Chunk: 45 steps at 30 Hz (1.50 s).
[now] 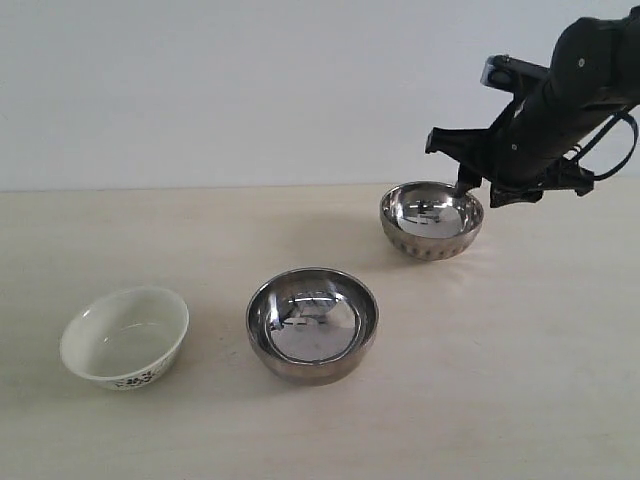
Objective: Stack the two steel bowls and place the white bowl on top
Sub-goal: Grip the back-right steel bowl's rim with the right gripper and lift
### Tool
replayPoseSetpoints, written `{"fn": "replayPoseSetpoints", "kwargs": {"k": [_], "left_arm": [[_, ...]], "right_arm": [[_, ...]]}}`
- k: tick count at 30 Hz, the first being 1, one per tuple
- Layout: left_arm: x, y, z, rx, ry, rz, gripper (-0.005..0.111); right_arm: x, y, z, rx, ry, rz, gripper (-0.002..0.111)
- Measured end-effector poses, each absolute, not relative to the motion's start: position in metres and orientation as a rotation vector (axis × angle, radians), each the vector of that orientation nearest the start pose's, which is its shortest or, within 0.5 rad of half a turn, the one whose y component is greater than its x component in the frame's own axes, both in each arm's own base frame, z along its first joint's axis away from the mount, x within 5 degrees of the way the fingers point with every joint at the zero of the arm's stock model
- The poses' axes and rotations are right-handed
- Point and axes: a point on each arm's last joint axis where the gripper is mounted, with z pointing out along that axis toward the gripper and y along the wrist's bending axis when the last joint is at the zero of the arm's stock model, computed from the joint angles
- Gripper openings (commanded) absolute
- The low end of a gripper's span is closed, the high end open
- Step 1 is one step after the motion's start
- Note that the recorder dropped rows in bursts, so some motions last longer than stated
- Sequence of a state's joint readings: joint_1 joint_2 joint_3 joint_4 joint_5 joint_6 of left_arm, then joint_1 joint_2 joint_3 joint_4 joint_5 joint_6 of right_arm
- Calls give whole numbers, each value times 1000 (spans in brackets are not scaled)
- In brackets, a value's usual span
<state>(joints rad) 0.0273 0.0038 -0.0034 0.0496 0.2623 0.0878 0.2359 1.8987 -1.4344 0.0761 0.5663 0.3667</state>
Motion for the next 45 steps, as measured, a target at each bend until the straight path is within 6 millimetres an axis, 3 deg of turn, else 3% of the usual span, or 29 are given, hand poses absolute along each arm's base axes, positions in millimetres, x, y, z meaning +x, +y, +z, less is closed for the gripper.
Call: {"fn": "replayPoseSetpoints", "kwargs": {"k": [4, 13, 20, 22, 25, 26, 35, 38, 45], "left_arm": [[55, 3, 190, 85, 1746, 131, 4], [55, 3, 190, 85, 1746, 131, 4], [55, 3, 190, 85, 1746, 131, 4], [55, 3, 190, 85, 1746, 131, 4], [55, 3, 190, 85, 1746, 131, 4], [55, 3, 190, 85, 1746, 131, 4], [55, 3, 190, 85, 1746, 131, 4], [55, 3, 190, 85, 1746, 131, 4], [55, 3, 190, 85, 1746, 131, 4]], "right_arm": [[424, 94, 209, 284, 2563, 299, 40], [450, 98, 168, 320, 2569, 302, 40], [459, 97, 140, 348, 2568, 300, 40], [460, 97, 135, 358, 2569, 301, 31], [461, 97, 132, 368, 2567, 306, 8], [461, 97, 132, 372, 2565, 308, 0], [458, 97, 141, 337, 2580, 295, 0], [454, 96, 157, 305, 2580, 291, 0], [437, 93, 217, 180, 2553, 278, 0]]}}
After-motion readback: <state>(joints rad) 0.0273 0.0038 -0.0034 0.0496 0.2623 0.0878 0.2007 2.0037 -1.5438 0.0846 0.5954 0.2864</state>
